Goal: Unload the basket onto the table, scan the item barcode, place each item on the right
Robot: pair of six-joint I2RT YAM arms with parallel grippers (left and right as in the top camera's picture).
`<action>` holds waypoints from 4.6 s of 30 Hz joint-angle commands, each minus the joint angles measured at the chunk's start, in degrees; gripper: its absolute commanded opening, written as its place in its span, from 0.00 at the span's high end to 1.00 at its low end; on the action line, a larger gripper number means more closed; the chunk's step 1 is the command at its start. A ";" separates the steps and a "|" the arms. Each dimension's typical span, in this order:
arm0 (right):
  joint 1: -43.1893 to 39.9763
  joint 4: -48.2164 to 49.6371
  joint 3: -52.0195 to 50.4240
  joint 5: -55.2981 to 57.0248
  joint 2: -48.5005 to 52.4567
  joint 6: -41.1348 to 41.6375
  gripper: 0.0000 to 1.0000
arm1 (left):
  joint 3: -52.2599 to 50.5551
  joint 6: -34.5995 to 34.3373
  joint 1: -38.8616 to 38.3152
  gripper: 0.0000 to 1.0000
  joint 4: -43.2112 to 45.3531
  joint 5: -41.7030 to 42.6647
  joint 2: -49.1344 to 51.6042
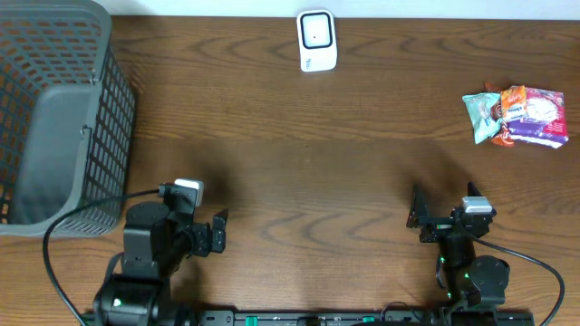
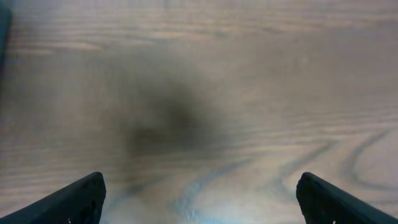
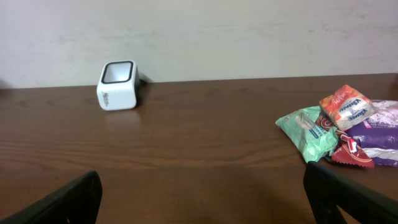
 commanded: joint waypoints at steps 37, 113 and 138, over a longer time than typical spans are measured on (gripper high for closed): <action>-0.33 -0.04 -0.22 -0.09 -0.35 0.79 0.01 | -24.46 -5.99 6.45 0.02 35.28 0.42 -30.05; -0.33 -0.04 -0.22 -0.09 -0.15 0.79 0.01 | -27.43 -0.44 6.27 0.02 30.82 -8.83 -30.05; -0.33 -0.04 -0.22 -0.09 -0.09 0.79 0.01 | -27.43 -0.31 6.27 0.02 30.80 -8.81 -30.05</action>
